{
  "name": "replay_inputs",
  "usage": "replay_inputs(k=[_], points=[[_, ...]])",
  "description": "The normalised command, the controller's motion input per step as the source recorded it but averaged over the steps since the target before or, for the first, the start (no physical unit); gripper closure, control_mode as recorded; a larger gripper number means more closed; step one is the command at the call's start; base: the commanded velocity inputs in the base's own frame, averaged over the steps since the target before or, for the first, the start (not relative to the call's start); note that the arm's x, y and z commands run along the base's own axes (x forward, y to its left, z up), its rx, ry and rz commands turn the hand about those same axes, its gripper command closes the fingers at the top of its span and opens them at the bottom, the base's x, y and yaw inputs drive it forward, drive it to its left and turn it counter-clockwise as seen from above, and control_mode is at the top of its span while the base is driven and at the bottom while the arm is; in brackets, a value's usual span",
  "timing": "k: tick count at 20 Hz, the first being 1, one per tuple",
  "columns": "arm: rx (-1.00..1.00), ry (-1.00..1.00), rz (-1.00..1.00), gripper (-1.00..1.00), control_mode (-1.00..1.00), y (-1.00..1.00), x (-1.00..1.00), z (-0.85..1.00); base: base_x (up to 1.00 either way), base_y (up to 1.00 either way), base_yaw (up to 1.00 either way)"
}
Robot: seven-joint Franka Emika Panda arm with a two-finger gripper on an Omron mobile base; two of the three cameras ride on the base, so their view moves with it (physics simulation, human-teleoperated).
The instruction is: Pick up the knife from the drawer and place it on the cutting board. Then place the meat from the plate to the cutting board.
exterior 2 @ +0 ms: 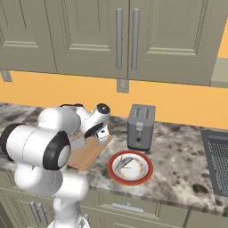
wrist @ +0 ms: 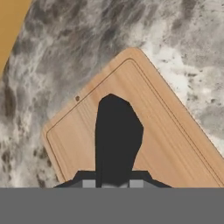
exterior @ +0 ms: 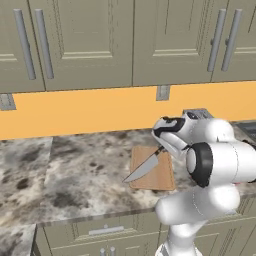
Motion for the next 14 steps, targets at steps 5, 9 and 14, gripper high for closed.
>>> replay_inputs(k=[5,9,14], points=[[0.0,0.05,0.03,1.0,-1.0,-0.1,0.41,-0.28,0.0,0.0,0.0],[-0.02,0.01,0.02,1.0,-1.0,-0.08,0.39,-0.36,0.0,0.0,0.0],[-0.03,0.01,0.02,1.0,-1.0,0.0,0.33,-0.46,0.0,0.0,0.0]])
